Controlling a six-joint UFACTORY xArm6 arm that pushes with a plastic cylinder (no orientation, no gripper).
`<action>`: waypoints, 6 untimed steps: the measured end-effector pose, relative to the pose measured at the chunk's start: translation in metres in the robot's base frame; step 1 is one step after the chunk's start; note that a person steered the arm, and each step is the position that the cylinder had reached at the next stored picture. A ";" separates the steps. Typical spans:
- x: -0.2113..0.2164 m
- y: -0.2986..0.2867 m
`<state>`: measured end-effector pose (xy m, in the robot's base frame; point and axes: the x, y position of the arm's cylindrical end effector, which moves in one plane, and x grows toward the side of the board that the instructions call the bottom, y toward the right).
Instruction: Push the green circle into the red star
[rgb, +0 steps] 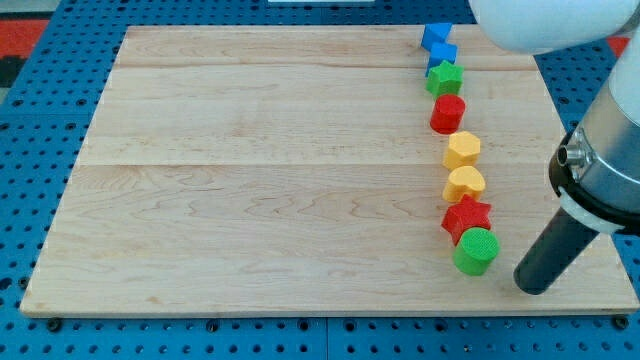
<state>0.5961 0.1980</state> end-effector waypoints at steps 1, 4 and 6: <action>0.013 -0.007; -0.025 -0.020; 0.022 -0.013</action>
